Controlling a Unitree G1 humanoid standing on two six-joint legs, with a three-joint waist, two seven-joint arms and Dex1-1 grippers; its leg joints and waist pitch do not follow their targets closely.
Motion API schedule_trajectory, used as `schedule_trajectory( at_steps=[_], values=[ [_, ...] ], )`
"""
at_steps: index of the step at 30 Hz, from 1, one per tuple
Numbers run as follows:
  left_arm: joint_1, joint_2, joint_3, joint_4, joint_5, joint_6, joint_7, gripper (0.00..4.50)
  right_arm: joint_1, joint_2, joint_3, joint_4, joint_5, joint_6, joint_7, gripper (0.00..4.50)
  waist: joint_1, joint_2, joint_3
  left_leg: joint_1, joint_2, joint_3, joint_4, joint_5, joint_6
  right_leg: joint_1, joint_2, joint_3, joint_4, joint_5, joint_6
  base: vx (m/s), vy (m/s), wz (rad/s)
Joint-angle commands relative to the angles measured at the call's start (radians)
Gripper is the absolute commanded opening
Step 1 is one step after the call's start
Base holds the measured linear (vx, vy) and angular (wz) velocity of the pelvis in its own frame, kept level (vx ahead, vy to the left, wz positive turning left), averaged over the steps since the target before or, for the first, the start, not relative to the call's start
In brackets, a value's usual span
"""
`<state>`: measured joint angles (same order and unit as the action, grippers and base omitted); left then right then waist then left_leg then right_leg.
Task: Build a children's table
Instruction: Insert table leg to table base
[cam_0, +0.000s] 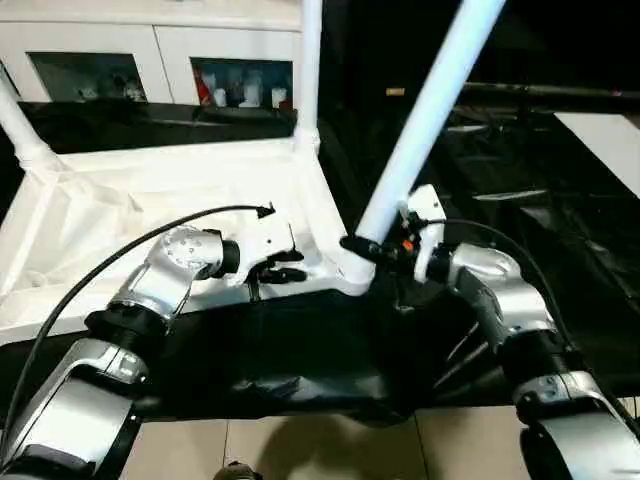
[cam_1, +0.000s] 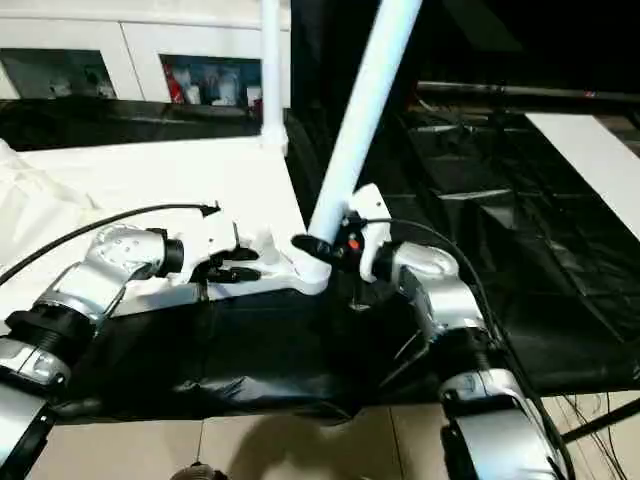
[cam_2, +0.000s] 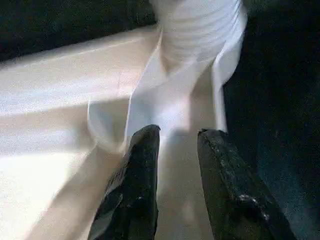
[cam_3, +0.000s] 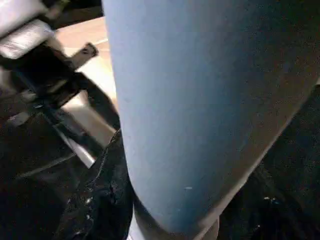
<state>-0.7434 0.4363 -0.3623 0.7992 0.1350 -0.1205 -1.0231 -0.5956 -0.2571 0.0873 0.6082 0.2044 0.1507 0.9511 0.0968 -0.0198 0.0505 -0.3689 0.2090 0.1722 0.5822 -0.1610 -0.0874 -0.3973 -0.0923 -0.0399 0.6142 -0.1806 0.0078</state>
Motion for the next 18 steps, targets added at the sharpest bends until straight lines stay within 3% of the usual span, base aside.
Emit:
schedule_trajectory(
  at_steps=[1, 6, 13, 18],
  values=[
    [0.008, 0.009, -0.032, 0.045, 0.028, -0.011, -0.041, 1.44, 0.052, -0.037, 0.042, 0.056, -0.042, 0.059, 0.022, 1.85, -0.005, 0.009, -0.066, 0.016, 0.011, 0.005, -0.071, -0.286, -0.009, 0.040, -0.036, 0.026, -0.068, -0.190, -0.213, 0.000, 0.000, 0.00],
    [0.003, -0.014, 0.009, 0.061, -0.051, 0.039, -0.160, 1.44, 0.042, -0.046, 0.048, 0.077, -0.058, 0.052, 0.035, 1.85, -0.008, 0.009, -0.069, 0.018, 0.013, 0.003, -0.075, -0.329, -0.019, 0.037, -0.036, 0.024, -0.072, -0.233, -0.217, 0.000, 0.000, 0.00],
    [-0.053, -0.060, 0.104, 0.097, -0.156, 0.064, -0.191, 1.44, 0.044, -0.053, 0.061, 0.065, -0.063, 0.051, 0.045, 1.85, -0.004, 0.005, -0.068, 0.018, 0.012, 0.006, -0.075, -0.339, -0.010, 0.036, -0.035, 0.024, -0.075, -0.245, -0.227, 0.000, 0.000, 0.00],
    [-0.023, -0.054, 0.091, 0.036, -0.172, 0.118, -0.274, 1.44, 0.052, -0.050, 0.072, 0.053, -0.066, 0.049, 0.046, 1.85, -0.005, 0.006, -0.068, 0.017, 0.015, 0.004, -0.078, -0.339, -0.009, 0.035, -0.036, 0.024, -0.077, -0.254, -0.220, 0.000, 0.000, 0.00]
  ],
)
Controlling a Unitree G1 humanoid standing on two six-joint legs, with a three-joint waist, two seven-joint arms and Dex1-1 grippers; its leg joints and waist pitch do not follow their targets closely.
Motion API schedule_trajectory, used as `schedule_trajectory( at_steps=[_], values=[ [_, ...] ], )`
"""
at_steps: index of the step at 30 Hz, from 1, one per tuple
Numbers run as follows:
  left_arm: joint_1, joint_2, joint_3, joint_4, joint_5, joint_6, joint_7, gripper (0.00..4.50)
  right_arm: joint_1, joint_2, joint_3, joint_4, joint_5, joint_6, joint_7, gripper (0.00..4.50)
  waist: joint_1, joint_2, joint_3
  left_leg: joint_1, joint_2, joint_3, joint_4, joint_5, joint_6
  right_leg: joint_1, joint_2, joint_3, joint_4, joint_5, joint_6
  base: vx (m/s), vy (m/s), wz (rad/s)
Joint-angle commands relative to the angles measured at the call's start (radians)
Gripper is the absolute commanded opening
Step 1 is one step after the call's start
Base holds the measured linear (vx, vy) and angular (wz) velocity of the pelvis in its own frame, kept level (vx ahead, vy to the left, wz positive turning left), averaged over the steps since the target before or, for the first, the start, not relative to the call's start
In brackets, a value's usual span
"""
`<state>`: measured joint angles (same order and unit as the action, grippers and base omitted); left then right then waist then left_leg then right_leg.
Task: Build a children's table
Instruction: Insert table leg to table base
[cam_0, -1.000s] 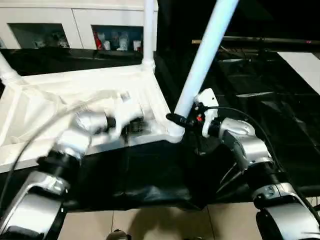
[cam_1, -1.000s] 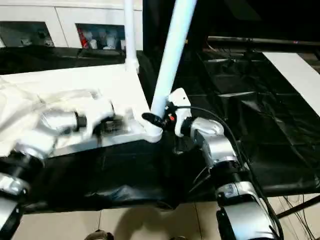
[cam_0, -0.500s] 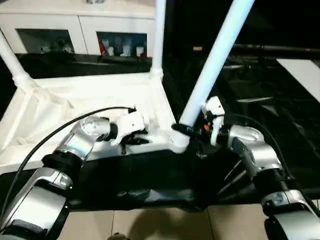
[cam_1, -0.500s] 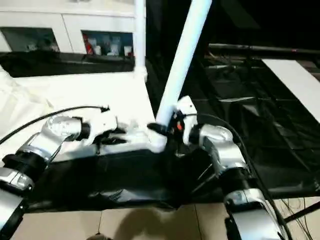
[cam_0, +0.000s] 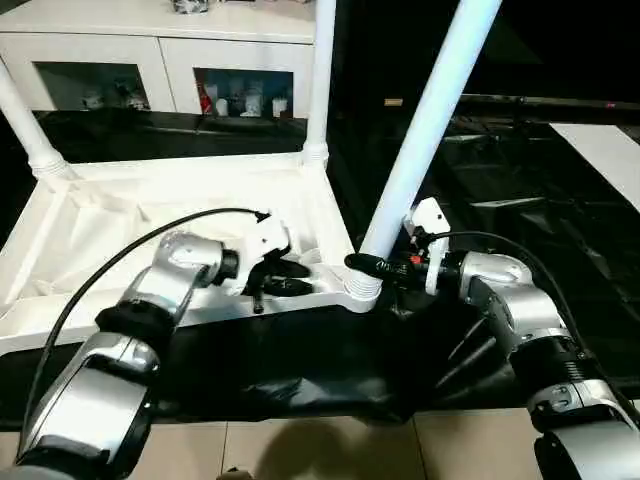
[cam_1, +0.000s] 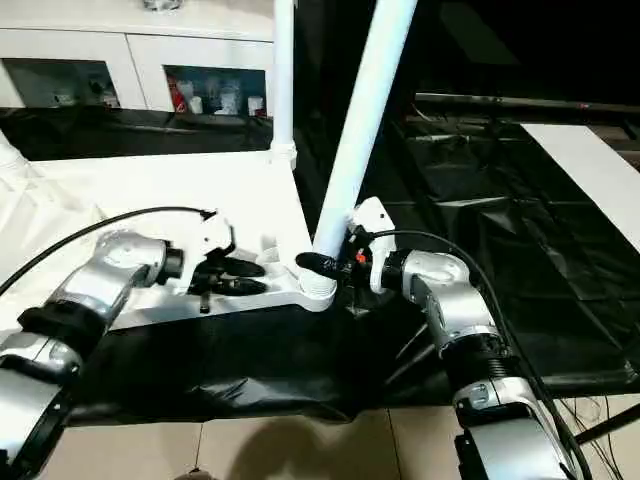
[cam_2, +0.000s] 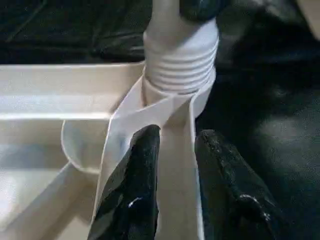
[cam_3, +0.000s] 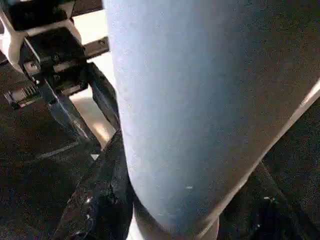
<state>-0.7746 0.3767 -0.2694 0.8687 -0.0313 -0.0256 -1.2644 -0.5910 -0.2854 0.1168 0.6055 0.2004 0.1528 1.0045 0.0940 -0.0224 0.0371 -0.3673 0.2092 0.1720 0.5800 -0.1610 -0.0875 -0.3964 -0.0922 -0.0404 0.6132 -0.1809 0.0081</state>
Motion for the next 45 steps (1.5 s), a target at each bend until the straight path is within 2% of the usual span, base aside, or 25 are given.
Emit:
schedule_trajectory(
  at_steps=[1, 5, 6, 10, 11, 14, 15, 19, 21, 24, 25, 27, 28, 29, 30, 34, 35, 37, 39, 43, 45],
  values=[
    [0.016, 0.007, -0.010, -0.043, 0.002, 0.022, -0.035, 1.44, 0.048, -0.022, 0.043, 0.053, -0.063, 0.047, -0.007, 1.85, -0.002, 0.009, -0.054, 0.015, 0.015, 0.004, -0.076, -0.337, -0.009, 0.035, -0.036, 0.025, -0.075, -0.249, -0.221, 0.000, 0.000, 0.00],
    [0.043, 0.011, -0.050, -0.041, 0.063, -0.024, -0.005, 1.44, 0.050, -0.021, 0.045, 0.046, -0.065, 0.046, -0.009, 1.85, -0.007, 0.009, -0.054, 0.014, 0.015, 0.004, -0.077, -0.340, -0.004, 0.035, -0.035, 0.025, -0.078, -0.243, -0.215, 0.000, 0.000, 0.00],
    [0.050, 0.008, -0.073, -0.011, 0.105, -0.056, 0.034, 1.44, 0.051, -0.021, 0.046, 0.042, -0.064, 0.046, -0.010, 1.85, -0.008, 0.012, -0.054, 0.014, 0.015, 0.003, -0.078, -0.351, -0.007, 0.034, -0.035, 0.025, -0.080, -0.260, -0.205, 0.000, 0.000, 0.00],
    [0.064, 0.001, -0.085, -0.015, 0.102, -0.039, 0.017, 1.44, 0.052, -0.022, 0.048, 0.041, -0.064, 0.044, -0.013, 1.85, -0.009, 0.011, -0.051, 0.018, 0.015, 0.001, -0.081, -0.385, -0.018, 0.030, -0.037, 0.025, -0.084, -0.312, -0.197, 0.000, 0.000, 0.00],
    [0.069, -0.001, -0.087, -0.026, 0.099, -0.028, 0.012, 1.44, 0.054, -0.025, 0.049, 0.042, -0.067, 0.040, -0.015, 1.85, -0.008, 0.014, -0.051, 0.018, 0.016, 0.000, -0.081, -0.387, -0.020, 0.030, -0.038, 0.026, -0.085, -0.315, -0.196, 0.000, 0.000, 0.00],
    [0.070, -0.002, -0.087, -0.029, 0.113, -0.025, 0.042, 1.44, 0.058, -0.026, 0.053, 0.040, -0.070, 0.036, -0.014, 1.85, -0.010, 0.013, -0.051, 0.018, 0.016, 0.001, -0.082, -0.394, -0.020, 0.028, -0.036, 0.026, -0.086, -0.310, -0.196, 0.000, 0.000, 0.00],
    [0.068, -0.003, -0.085, -0.026, 0.119, -0.028, 0.057, 1.15, 0.059, -0.026, 0.054, 0.038, -0.070, 0.036, -0.014, 1.85, -0.009, 0.013, -0.051, 0.018, 0.016, 0.000, -0.082, -0.390, -0.019, 0.029, -0.036, 0.027, -0.085, -0.303, -0.197, 0.000, 0.000, 0.00],
    [0.058, -0.012, -0.065, -0.012, 0.116, -0.034, 0.089, 0.89, 0.068, -0.030, 0.061, 0.024, -0.073, 0.034, -0.008, 1.85, -0.008, 0.011, -0.048, 0.023, 0.015, 0.001, -0.082, -0.420, -0.020, 0.023, -0.037, 0.027, -0.092, -0.355, -0.185, 0.000, 0.000, 0.00],
    [0.057, -0.013, -0.060, -0.016, 0.112, -0.035, 0.081, 0.75, 0.073, -0.037, 0.066, 0.019, -0.074, 0.030, 0.001, 1.85, -0.008, 0.010, -0.047, 0.021, 0.015, -0.001, -0.084, -0.429, -0.021, 0.022, -0.038, 0.027, -0.095, -0.384, -0.174, 0.000, 0.000, 0.00],
    [0.067, -0.011, -0.056, -0.032, 0.100, -0.038, 0.060, 0.61, 0.074, -0.042, 0.073, 0.021, -0.078, 0.026, 0.012, 1.85, -0.008, 0.009, -0.049, 0.016, 0.016, -0.002, -0.086, -0.408, -0.020, 0.025, -0.037, 0.027, -0.090, -0.347, -0.178, 0.000, 0.000, 0.00],
    [0.069, -0.011, -0.055, -0.036, 0.098, -0.036, 0.057, 0.41, 0.075, -0.043, 0.073, 0.021, -0.079, 0.025, 0.014, 1.85, -0.007, 0.009, -0.049, 0.016, 0.016, -0.002, -0.086, -0.403, -0.019, 0.026, -0.037, 0.027, -0.090, -0.337, -0.179, 0.000, 0.000, 0.00],
    [0.077, -0.011, -0.054, -0.046, 0.092, -0.027, 0.047, 0.22, 0.075, -0.044, 0.074, 0.023, -0.080, 0.023, 0.017, 1.85, -0.008, 0.007, -0.051, 0.014, 0.018, 0.000, -0.085, -0.376, -0.014, 0.028, -0.035, 0.028, -0.084, -0.279, -0.196, 0.000, 0.000, 0.00],
    [0.080, -0.010, -0.054, -0.049, 0.091, -0.027, 0.045, 0.22, 0.076, -0.045, 0.075, 0.023, -0.080, 0.022, 0.018, 1.85, -0.008, 0.007, -0.051, 0.014, 0.018, 0.000, -0.085, -0.376, -0.014, 0.028, -0.035, 0.028, -0.084, -0.279, -0.196, 0.000, 0.000, 0.00],
    [0.088, -0.008, -0.055, -0.058, 0.091, -0.027, 0.041, 0.10, 0.079, -0.046, 0.077, 0.020, -0.080, 0.022, 0.025, 1.85, -0.007, 0.006, -0.054, 0.013, 0.017, 0.002, -0.083, -0.342, -0.007, 0.032, -0.035, 0.028, -0.079, -0.224, -0.209, 0.000, 0.000, 0.00],
    [0.089, -0.007, -0.055, -0.059, 0.091, -0.027, 0.040, 0.04, 0.079, -0.046, 0.077, 0.020, -0.080, 0.022, 0.026, 1.85, -0.007, 0.006, -0.054, 0.013, 0.016, 0.004, -0.082, -0.331, -0.002, 0.032, -0.034, 0.028, -0.079, -0.207, -0.213, 0.000, 0.000, 0.00],
    [0.103, 0.001, -0.056, -0.076, 0.082, -0.031, 0.011, 0.04, 0.084, -0.049, 0.084, 0.012, -0.074, 0.023, 0.042, 1.85, -0.006, 0.003, -0.052, 0.013, 0.017, 0.005, -0.083, -0.336, 0.000, 0.033, -0.037, 0.028, -0.082, -0.242, -0.207, 0.000, 0.000, 0.00],
    [0.109, 0.012, -0.073, -0.081, 0.098, -0.047, -0.003, 0.04, 0.086, -0.052, 0.088, 0.008, -0.069, 0.020, 0.059, 1.85, -0.006, 0.000, -0.052, 0.013, 0.017, 0.005, -0.083, -0.333, 0.001, 0.034, -0.037, 0.028, -0.082, -0.245, -0.205, 0.000, 0.000, 0.00],
    [0.114, 0.024, -0.094, -0.080, 0.122, -0.074, -0.009, 0.04, 0.088, -0.054, 0.093, 0.007, -0.060, 0.018, 0.089, 1.85, -0.005, 0.002, -0.053, 0.014, 0.018, 0.005, -0.083, -0.330, 0.004, 0.032, -0.037, 0.029, -0.082, -0.236, -0.202, 0.000, 0.000, 0.00],
    [0.130, 0.032, -0.110, -0.092, 0.138, -0.095, -0.018, 0.00, 0.101, -0.061, 0.103, -0.003, -0.051, 0.012, 0.133, 1.85, -0.004, 0.000, -0.054, 0.013, 0.019, 0.006, -0.083, -0.319, 0.005, 0.035, -0.036, 0.028, -0.078, -0.209, -0.208, 0.000, 0.000, 0.00],
    [0.164, 0.054, -0.132, -0.132, 0.147, -0.129, -0.053, 0.00, 0.129, -0.075, 0.126, -0.039, -0.034, 0.017, 0.209, 1.85, 0.000, 0.002, -0.053, 0.013, 0.022, 0.007, -0.084, -0.310, 0.015, 0.037, -0.035, 0.027, -0.076, -0.173, -0.214, 0.000, 0.000, 0.00],
    [0.180, 0.067, -0.139, -0.149, 0.150, -0.141, -0.069, 0.00, 0.143, -0.083, 0.141, -0.050, -0.038, 0.009, 0.236, 1.85, 0.002, 0.002, -0.052, 0.015, 0.022, 0.007, -0.087, -0.332, 0.009, 0.034, -0.035, 0.027, -0.080, -0.212, -0.205, 0.000, 0.000, 0.00]
  ],
)
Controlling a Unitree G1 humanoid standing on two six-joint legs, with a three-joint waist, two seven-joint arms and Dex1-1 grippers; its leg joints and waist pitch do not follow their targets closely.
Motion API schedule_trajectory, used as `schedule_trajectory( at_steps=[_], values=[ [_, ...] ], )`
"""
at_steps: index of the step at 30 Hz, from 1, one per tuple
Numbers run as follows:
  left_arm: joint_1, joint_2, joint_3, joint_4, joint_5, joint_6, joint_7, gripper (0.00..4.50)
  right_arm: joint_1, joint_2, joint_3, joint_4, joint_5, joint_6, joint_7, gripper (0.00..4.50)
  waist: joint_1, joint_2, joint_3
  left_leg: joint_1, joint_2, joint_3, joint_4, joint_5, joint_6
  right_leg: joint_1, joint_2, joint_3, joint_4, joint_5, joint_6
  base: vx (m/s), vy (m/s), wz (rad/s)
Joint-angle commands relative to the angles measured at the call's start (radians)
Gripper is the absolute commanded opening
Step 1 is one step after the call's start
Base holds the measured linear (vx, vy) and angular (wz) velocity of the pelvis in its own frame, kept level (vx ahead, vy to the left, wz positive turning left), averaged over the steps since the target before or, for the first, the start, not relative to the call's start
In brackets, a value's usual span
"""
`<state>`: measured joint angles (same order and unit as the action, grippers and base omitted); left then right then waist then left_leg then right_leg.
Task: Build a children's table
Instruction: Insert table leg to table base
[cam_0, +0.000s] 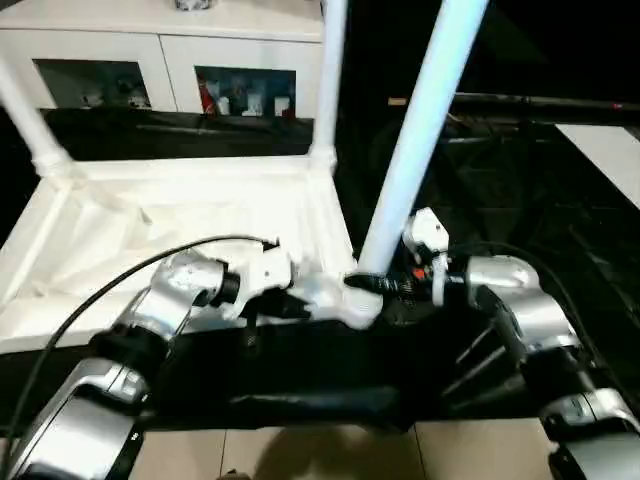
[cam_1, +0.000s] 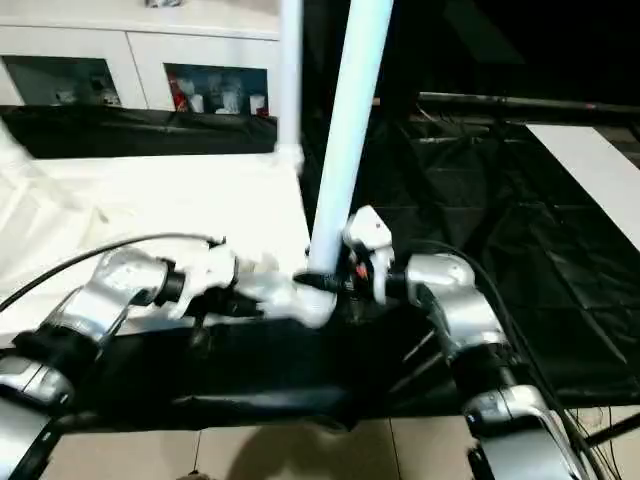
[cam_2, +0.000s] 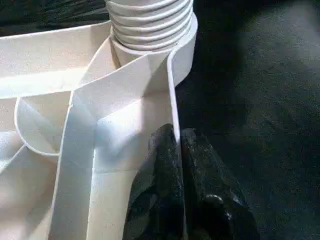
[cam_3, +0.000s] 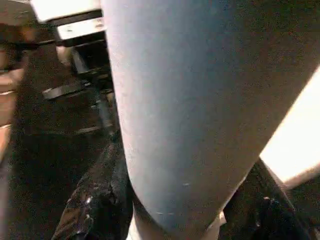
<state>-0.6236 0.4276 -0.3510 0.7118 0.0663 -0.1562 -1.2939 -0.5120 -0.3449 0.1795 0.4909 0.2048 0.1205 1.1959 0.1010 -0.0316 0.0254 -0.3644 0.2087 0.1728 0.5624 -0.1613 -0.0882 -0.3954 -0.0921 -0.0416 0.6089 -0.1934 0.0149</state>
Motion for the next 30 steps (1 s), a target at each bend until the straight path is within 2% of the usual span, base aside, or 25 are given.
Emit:
schedule_trajectory(
  at_steps=[1, 4, 5, 6, 8, 11, 14, 17, 19, 20, 21, 22, 23, 24, 25, 26, 27, 28, 29, 30],
  values=[
    [0.035, 0.023, -0.060, 0.001, 0.052, -0.018, -0.048, 0.00, 0.069, -0.026, 0.084, 0.061, -0.042, 0.040, 0.057, 1.85, -0.005, 0.012, -0.040, 0.012, 0.022, 0.005, -0.070, -0.342, 0.006, 0.033, -0.035, 0.028, -0.076, -0.214, -0.209, 0.000, 0.000, 0.00],
    [0.045, 0.040, -0.061, -0.015, 0.045, -0.038, -0.068, 0.00, 0.082, -0.028, 0.094, 0.062, -0.043, 0.021, 0.076, 1.85, -0.008, 0.012, -0.035, 0.015, 0.023, 0.001, -0.077, -0.417, -0.013, 0.027, -0.037, 0.029, -0.086, -0.314, -0.185, 0.000, 0.000, 0.00],
    [0.045, 0.046, -0.064, -0.016, 0.049, -0.042, -0.070, 0.00, 0.085, -0.028, 0.096, 0.064, -0.046, 0.012, 0.078, 1.85, -0.008, 0.011, -0.034, 0.019, 0.023, 0.000, -0.078, -0.437, -0.016, 0.024, -0.037, 0.029, -0.089, -0.341, -0.179, 0.000, 0.000, 0.00],
    [0.046, 0.057, -0.069, -0.018, 0.059, -0.046, -0.071, 0.00, 0.089, -0.026, 0.096, 0.069, -0.049, 0.004, 0.078, 1.85, -0.010, 0.010, -0.030, 0.026, 0.022, -0.004, -0.079, -0.492, -0.027, 0.018, -0.038, 0.030, -0.096, -0.409, -0.164, 0.000, 0.000, 0.00],
    [0.047, 0.060, -0.069, -0.021, 0.061, -0.045, -0.072, 0.00, 0.091, -0.025, 0.096, 0.069, -0.050, 0.003, 0.078, 1.85, -0.011, 0.008, -0.031, 0.029, 0.022, -0.008, -0.082, -0.515, -0.032, 0.018, -0.041, 0.031, -0.100, -0.447, -0.151, 0.000, 0.000, 0.00],
    [0.053, 0.070, -0.068, -0.029, 0.062, -0.033, -0.075, 0.00, 0.096, -0.020, 0.094, 0.075, -0.057, -0.010, 0.075, 1.85, -0.013, 0.008, -0.034, 0.027, 0.023, -0.010, -0.083, -0.502, -0.034, 0.019, -0.040, 0.032, -0.098, -0.418, -0.154, 0.000, 0.000, 0.00],
    [0.062, 0.079, -0.062, -0.044, 0.057, 0.001, -0.079, 0.00, 0.099, -0.008, 0.086, 0.090, -0.063, -0.024, 0.051, 1.85, -0.016, 0.005, -0.036, 0.022, 0.023, -0.007, -0.084, -0.467, -0.028, 0.023, -0.037, 0.032, -0.091, -0.350, -0.172, 0.000, 0.000, 0.00],
    [0.060, 0.077, -0.046, -0.046, 0.042, 0.049, -0.065, 0.00, 0.080, 0.020, 0.058, 0.150, -0.074, -0.050, -0.039, 1.85, -0.021, 0.006, -0.035, 0.022, 0.021, -0.005, -0.084, -0.462, -0.031, 0.022, -0.036, 0.031, -0.090, -0.349, -0.181, 0.000, 0.000, 0.00],
    [0.047, 0.068, -0.031, -0.047, 0.028, 0.103, -0.039, 0.00, 0.045, 0.047, 0.030, 0.223, -0.095, -0.061, -0.163, 1.85, -0.028, 0.009, -0.029, 0.024, 0.019, -0.010, -0.087, -0.512, -0.044, 0.016, -0.038, 0.029, -0.098, -0.444, -0.163, 0.000, 0.000, 0.00],
    [0.044, 0.065, -0.027, -0.049, 0.024, 0.121, -0.031, 0.00, 0.035, 0.054, 0.023, 0.242, -0.099, -0.060, -0.194, 1.85, -0.036, 0.009, -0.027, 0.028, 0.017, -0.016, -0.087, -0.556, -0.057, 0.011, -0.039, 0.026, -0.106, -0.526, -0.139, 0.000, 0.000, 0.00],
    [0.032, 0.056, -0.015, -0.054, 0.020, 0.181, -0.002, 0.00, 0.010, 0.074, 0.003, 0.291, -0.105, -0.056, -0.276, 1.85, -0.040, 0.009, -0.027, 0.029, 0.016, -0.019, -0.087, -0.571, -0.063, 0.010, -0.040, 0.024, -0.108, -0.559, -0.127, 0.000, 0.000, 0.00],
    [0.029, 0.055, -0.012, -0.056, 0.021, 0.198, 0.008, 0.00, 0.004, 0.079, -0.001, 0.301, -0.107, -0.054, -0.298, 1.85, -0.050, 0.009, -0.024, 0.033, 0.013, -0.026, -0.086, -0.606, -0.066, 0.005, -0.040, 0.019, -0.119, -0.625, -0.103, -0.055, 0.007, -0.07],
    [0.029, 0.054, -0.011, -0.056, 0.022, 0.202, 0.010, 0.00, 0.003, 0.080, -0.002, 0.303, -0.107, -0.054, -0.303, 1.85, -0.055, 0.010, -0.024, 0.035, 0.013, -0.028, -0.085, -0.621, -0.066, 0.004, -0.041, 0.017, -0.122, -0.643, -0.093, -0.066, 0.019, -0.09],
    [0.019, 0.041, 0.005, -0.061, 0.014, 0.268, 0.042, 0.00, -0.017, 0.100, -0.011, 0.343, -0.113, -0.043, -0.368, 1.85, -0.070, 0.017, -0.018, 0.037, 0.012, -0.036, -0.089, -0.672, -0.063, 0.003, -0.039, 0.003, -0.134, -0.685, -0.074, -0.066, 0.019, -0.09],
    [0.011, 0.029, 0.021, -0.068, 0.006, 0.320, 0.071, 0.00, -0.035, 0.120, -0.019, 0.378, -0.119, -0.036, -0.430, 1.85, -0.077, 0.019, -0.017, 0.040, 0.012, -0.040, -0.090, -0.696, -0.064, 0.005, -0.037, -0.006, -0.138, -0.693, -0.069, -0.083, 0.036, -0.14],
    [0.006, 0.021, 0.028, -0.072, 0.008, 0.352, 0.095, 0.00, -0.047, 0.134, -0.027, 0.403, -0.120, -0.031, -0.475, 1.85, -0.089, 0.028, -0.017, 0.038, 0.013, -0.051, -0.097, -0.743, -0.066, 0.017, -0.036, -0.024, -0.143, -0.678, -0.063, -0.077, 0.052, -0.19],
    [0.001, 0.011, 0.036, -0.082, 0.017, 0.395, 0.135, 0.00, -0.062, 0.149, -0.035, 0.430, -0.122, -0.030, -0.527, 1.85, -0.093, 0.035, -0.015, 0.039, 0.015, -0.056, -0.103, -0.774, -0.069, 0.021, -0.034, -0.033, -0.144, -0.661, -0.066, -0.077, 0.052, -0.19],
    [-0.005, -0.005, 0.049, -0.089, 0.031, 0.446, 0.198, 0.00, -0.077, 0.165, -0.042, 0.459, -0.125, -0.034, -0.586, 1.85, -0.106, 0.046, -0.015, 0.018, 0.021, -0.072, -0.124, -0.818, -0.080, 0.050, -0.035, -0.046, -0.123, -0.574, -0.078, -0.056, 0.060, -0.26],
    [-0.009, -0.017, 0.059, -0.097, 0.043, 0.487, 0.247, 0.00, -0.088, 0.177, -0.047, 0.479, -0.127, -0.038, -0.628, 1.85, -0.106, 0.056, -0.010, 0.017, 0.025, -0.074, -0.139, -0.861, -0.084, 0.057, -0.028, -0.056, -0.121, -0.534, -0.089, -0.092, 0.053, -0.19],
    [-0.014, -0.048, 0.082, -0.117, 0.053, 0.565, 0.328, 0.00, -0.109, 0.200, -0.059, 0.515, -0.125, -0.050, -0.701, 1.85, -0.094, 0.065, -0.010, -0.007, 0.045, -0.062, -0.186, -0.946, -0.078, 0.099, -0.012, -0.061, -0.032, -0.355, -0.119, -0.092, 0.053, -0.19]
  ],
)
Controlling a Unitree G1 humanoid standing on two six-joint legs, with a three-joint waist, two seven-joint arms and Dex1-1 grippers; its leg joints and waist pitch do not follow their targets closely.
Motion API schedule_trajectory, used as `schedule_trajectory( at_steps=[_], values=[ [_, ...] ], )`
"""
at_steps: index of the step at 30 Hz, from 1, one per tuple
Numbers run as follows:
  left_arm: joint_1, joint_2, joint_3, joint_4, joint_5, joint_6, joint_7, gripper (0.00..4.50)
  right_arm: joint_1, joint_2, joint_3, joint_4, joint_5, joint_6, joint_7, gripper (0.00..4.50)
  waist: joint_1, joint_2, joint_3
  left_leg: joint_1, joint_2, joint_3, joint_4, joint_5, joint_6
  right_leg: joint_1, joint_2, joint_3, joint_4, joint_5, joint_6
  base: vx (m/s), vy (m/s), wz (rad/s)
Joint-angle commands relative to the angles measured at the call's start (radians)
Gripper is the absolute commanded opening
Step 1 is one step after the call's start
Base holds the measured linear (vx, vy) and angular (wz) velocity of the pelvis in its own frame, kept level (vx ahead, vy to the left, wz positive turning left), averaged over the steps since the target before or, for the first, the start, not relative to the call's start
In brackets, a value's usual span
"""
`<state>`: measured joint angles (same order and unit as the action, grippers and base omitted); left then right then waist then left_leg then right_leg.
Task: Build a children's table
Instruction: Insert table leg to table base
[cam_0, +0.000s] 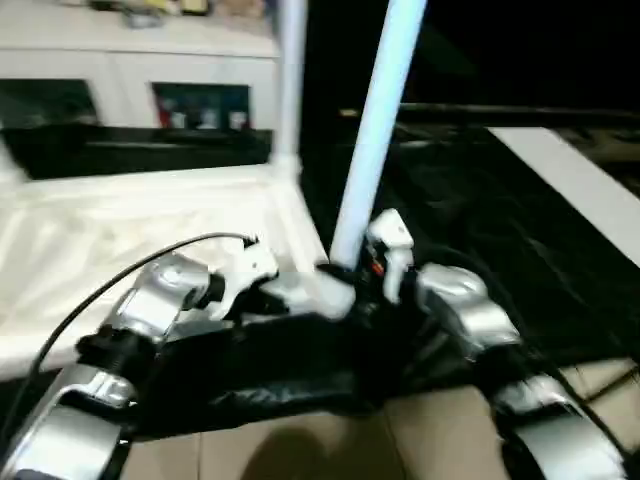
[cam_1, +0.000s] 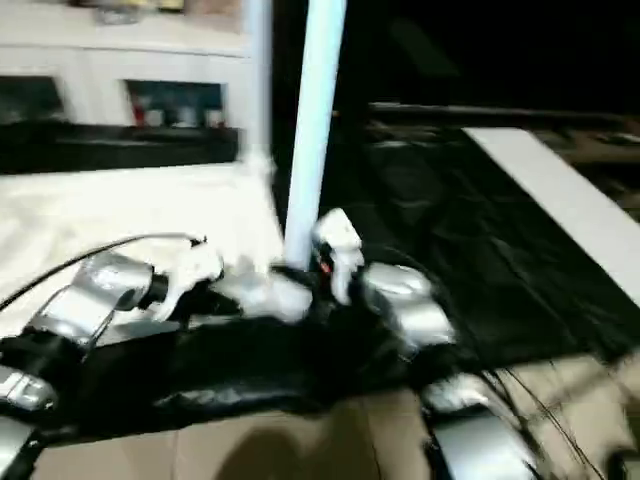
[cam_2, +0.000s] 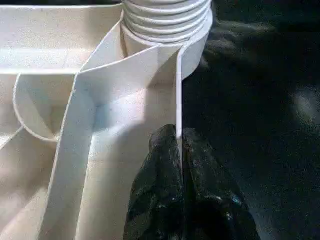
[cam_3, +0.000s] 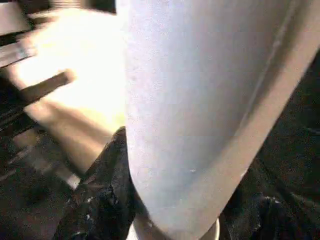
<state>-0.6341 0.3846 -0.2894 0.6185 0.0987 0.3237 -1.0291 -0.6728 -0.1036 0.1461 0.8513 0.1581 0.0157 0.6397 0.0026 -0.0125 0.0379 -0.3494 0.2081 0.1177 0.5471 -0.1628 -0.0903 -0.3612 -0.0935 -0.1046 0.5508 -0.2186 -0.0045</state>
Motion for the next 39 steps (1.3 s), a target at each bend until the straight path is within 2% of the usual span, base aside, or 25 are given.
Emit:
schedule_trajectory(
  at_steps=[1, 2, 3, 4, 5, 6, 7, 8, 9, 10, 11, 12, 13, 14, 15, 16, 17, 18, 20, 22, 31, 34, 37, 38, 39],
  values=[
    [-0.005, -0.020, 0.031, -0.035, 0.021, 0.122, 0.094, 0.00, 0.042, -0.030, -0.033, 0.172, -0.075, 0.049, -0.177, 1.85, 0.019, 0.046, -0.021, -0.029, 0.051, 0.006, -0.186, -0.946, -0.070, 0.068, -0.009, 0.012, 0.056, -0.283, -0.106, -0.110, 0.014, -0.02],
    [-0.004, -0.026, 0.034, -0.043, 0.023, 0.136, 0.106, 0.00, 0.036, -0.024, -0.038, 0.181, -0.073, 0.046, -0.198, 1.85, 0.035, 0.024, -0.013, -0.002, 0.036, 0.040, -0.183, -0.900, -0.060, 0.027, 0.000, 0.026, 0.026, -0.392, -0.099, 0.000, 0.000, 0.00],
    [-0.003, -0.041, 0.038, -0.063, 0.030, 0.168, 0.132, 0.00, 0.021, -0.009, -0.051, 0.204, -0.066, 0.039, -0.251, 1.85, 0.017, -0.006, -0.014, 0.049, 0.009, 0.042, -0.113, -0.831, -0.047, -0.024, -0.010, 0.018, -0.063, -0.590, -0.059, 0.000, 0.000, 0.00],
    [0.007, -0.055, 0.035, -0.098, 0.043, 0.209, 0.160, 0.00, -0.001, 0.012, -0.062, 0.236, -0.057, 0.027, -0.314, 1.85, 0.005, -0.026, 0.004, 0.175, -0.058, 0.051, 0.097, -0.568, -0.027, -0.150, -0.073, -0.033, -0.225, -0.973, 0.007, 0.005, -0.054, 0.01],
    [0.008, -0.057, 0.035, -0.103, 0.044, 0.213, 0.163, 0.00, -0.004, 0.014, -0.063, 0.239, -0.056, 0.025, -0.322, 1.85, -0.018, 0.004, 0.005, 0.088, -0.036, 0.026, 0.078, -0.444, -0.003, -0.033, -0.120, -0.083, -0.206, -0.979, 0.057, -0.014, 0.081, -0.45],
    [0.012, -0.060, 0.035, -0.117, 0.051, 0.225, 0.175, 0.00, -0.010, 0.020, -0.063, 0.247, -0.057, 0.022, -0.338, 1.85, -0.033, 0.041, -0.019, -0.016, 0.026, -0.014, -0.036, -0.602, -0.022, 0.103, -0.095, -0.106, -0.075, -0.600, 0.064, -0.014, 0.081, -0.45],
    [0.020, -0.068, 0.035, -0.160, 0.070, 0.257, 0.209, 0.00, -0.029, 0.037, -0.065, 0.272, -0.055, 0.015, -0.376, 1.85, -0.003, 0.054, -0.023, -0.047, 0.056, -0.035, -0.081, -0.743, -0.017, 0.136, -0.071, -0.053, 0.051, -0.327, 0.006, 0.094, 0.135, -0.57],
    [0.020, -0.068, 0.035, -0.160, 0.070, 0.257, 0.209, 0.00, -0.029, 0.037, -0.065, 0.272, -0.055, 0.015, -0.376, 1.85, 0.011, 0.072, -0.009, 0.009, 0.062, -0.033, -0.138, -0.936, -0.009, 0.054, -0.036, -0.028, 0.064, -0.019, -0.079, 0.092, 0.005, -0.03],
    [0.026, -0.073, 0.037, -0.183, 0.075, 0.273, 0.222, 0.00, -0.038, 0.045, -0.068, 0.284, -0.051, 0.016, -0.385, 1.85, -0.011, 0.036, -0.006, 0.039, 0.049, -0.030, -0.116, -0.911, 0.005, 0.021, -0.041, -0.006, 0.045, -0.053, -0.094, 0.092, 0.005, -0.03],
    [0.029, -0.074, 0.034, -0.195, 0.074, 0.286, 0.226, 0.00, -0.044, 0.049, -0.069, 0.294, -0.052, 0.014, -0.391, 1.85, 0.004, 0.018, -0.010, 0.042, 0.006, -0.019, -0.063, -0.745, -0.027, 0.010, -0.084, 0.017, -0.043, -0.459, -0.089, -0.001, -0.091, 0.19],
    [0.029, -0.074, 0.034, -0.196, 0.074, 0.287, 0.227, 0.00, -0.044, 0.050, -0.070, 0.295, -0.052, 0.013, -0.392, 1.85, 0.013, 0.002, -0.009, 0.056, -0.009, -0.002, -0.028, -0.604, -0.020, -0.027, -0.102, 0.028, -0.090, -0.736, -0.054, 0.019, -0.109, 0.04],
    [0.031, -0.074, 0.031, -0.205, 0.074, 0.299, 0.231, 0.00, -0.049, 0.053, -0.071, 0.303, -0.054, 0.011, -0.397, 1.85, 0.022, -0.004, -0.019, 0.024, -0.006, -0.004, -0.041, -0.454, -0.005, 0.004, -0.102, 0.040, -0.077, -0.725, -0.051, 0.019, -0.109, 0.04],
    [0.033, -0.077, 0.030, -0.217, 0.072, 0.318, 0.246, 0.00, -0.058, 0.060, -0.076, 0.317, -0.056, 0.006, -0.401, 1.85, 0.027, -0.005, -0.023, 0.009, 0.000, -0.005, -0.049, -0.397, -0.004, 0.014, -0.095, 0.040, -0.071, -0.679, -0.053, 0.031, -0.080, -0.01],
    [0.034, -0.077, 0.030, -0.223, 0.072, 0.328, 0.257, 0.00, -0.065, 0.066, -0.078, 0.326, -0.059, 0.003, -0.404, 1.85, 0.035, -0.002, -0.029, 0.011, 0.012, 0.002, -0.056, -0.329, -0.011, 0.008, -0.088, 0.044, -0.062, -0.543, -0.088, 0.006, -0.057, -0.04],
    [0.037, -0.078, 0.030, -0.234, 0.073, 0.342, 0.275, 0.00, -0.076, 0.073, -0.077, 0.343, -0.061, -0.005, -0.407, 1.85, 0.037, -0.006, -0.033, 0.001, 0.012, 0.007, -0.060, -0.262, -0.009, 0.017, -0.075, 0.045, -0.042, -0.393, -0.128, 0.006, -0.057, -0.04],
    [0.039, -0.077, 0.031, -0.239, 0.074, 0.346, 0.284, 0.00, -0.082, 0.076, -0.074, 0.352, -0.062, -0.008, -0.406, 1.85, 0.037, -0.006, -0.033, 0.001, 0.012, 0.007, -0.060, -0.262, -0.009, 0.017, -0.075, 0.045, -0.042, -0.393, -0.128, 0.000, 0.000, 0.00],
    [0.039, -0.076, 0.031, -0.240, 0.075, 0.346, 0.287, 0.00, -0.084, 0.078, -0.073, 0.355, -0.063, -0.010, -0.404, 1.85, 0.036, -0.002, -0.028, 0.001, 0.016, 0.015, -0.063, -0.286, -0.007, 0.012, -0.068, 0.045, -0.037, -0.338, -0.170, 0.000, 0.000, 0.00],
    [0.039, -0.074, 0.030, -0.244, 0.075, 0.352, 0.289, 0.00, -0.087, 0.080, -0.073, 0.360, -0.064, -0.013, -0.404, 1.85, 0.035, -0.001, -0.026, 0.008, 0.013, 0.020, -0.062, -0.372, -0.013, 0.002, -0.063, 0.045, -0.046, -0.414, -0.164, 0.000, 0.000, 0.00],
    [0.040, -0.072, 0.030, -0.250, 0.075, 0.357, 0.294, 0.00, -0.091, 0.083, -0.071, 0.366, -0.067, -0.017, -0.398, 1.85, 0.036, 0.000, -0.029, 0.011, 0.014, 0.020, -0.063, -0.403, -0.020, -0.002, -0.065, 0.047, -0.052, -0.445, -0.157, 0.000, 0.000, 0.00],
    [0.041, -0.068, 0.031, -0.253, 0.077, 0.355, 0.296, 0.00, -0.095, 0.085, -0.067, 0.371, -0.068, -0.021, -0.388, 1.85, 0.035, 0.002, -0.030, 0.005, 0.019, 0.019, -0.066, -0.379, -0.027, 0.003, -0.062, 0.048, -0.047, -0.402, -0.158, 0.000, 0.000, 0.00],
    [0.049, -0.032, 0.006, -0.247, 0.056, 0.234, 0.252, 0.00, -0.122, 0.090, -0.081, 0.374, -0.053, -0.067, -0.257, 1.85, 0.033, 0.001, -0.034, 0.005, 0.018, 0.028, -0.066, -0.323, -0.021, 0.007, -0.052, 0.062, -0.036, -0.293, -0.197, 0.000, 0.000, 0.00],
    [0.049, -0.021, 0.005, -0.231, 0.051, 0.187, 0.233, 0.00, -0.134, 0.085, -0.100, 0.359, -0.030, -0.078, -0.216, 2.55, 0.033, 0.001, -0.035, 0.005, 0.019, 0.030, -0.065, -0.301, -0.015, 0.010, -0.051, 0.063, -0.033, -0.263, -0.209, 0.000, 0.000, 0.00],
    [0.048, 0.005, -0.002, -0.208, 0.048, 0.113, 0.202, 0.00, -0.155, 0.070, -0.118, 0.332, -0.006, -0.087, -0.135, 2.63, 0.037, 0.000, -0.043, 0.008, 0.020, 0.038, -0.058, -0.242, 0.002, 0.013, -0.051, 0.065, -0.024, -0.169, -0.242, 0.000, 0.000, 0.00],
    [0.048, 0.008, -0.001, -0.205, 0.046, 0.107, 0.197, 0.00, -0.158, 0.066, -0.116, 0.326, -0.005, -0.090, -0.120, 2.75, 0.036, -0.005, -0.054, 0.004, 0.018, 0.041, -0.049, -0.146, 0.020, 0.020, -0.046, 0.064, -0.005, -0.052, -0.266, 0.000, 0.000, 0.00],
    [0.047, 0.013, -0.001, -0.200, 0.043, 0.091, 0.188, 0.00, -0.162, 0.060, -0.115, 0.318, -0.003, -0.092, -0.100, 2.98, 0.037, -0.004, -0.054, -0.005, 0.015, 0.043, -0.043, -0.075, 0.044, 0.023, -0.044, 0.064, 0.006, 0.039, -0.284, 0.000, 0.000, 0.00]
  ],
)
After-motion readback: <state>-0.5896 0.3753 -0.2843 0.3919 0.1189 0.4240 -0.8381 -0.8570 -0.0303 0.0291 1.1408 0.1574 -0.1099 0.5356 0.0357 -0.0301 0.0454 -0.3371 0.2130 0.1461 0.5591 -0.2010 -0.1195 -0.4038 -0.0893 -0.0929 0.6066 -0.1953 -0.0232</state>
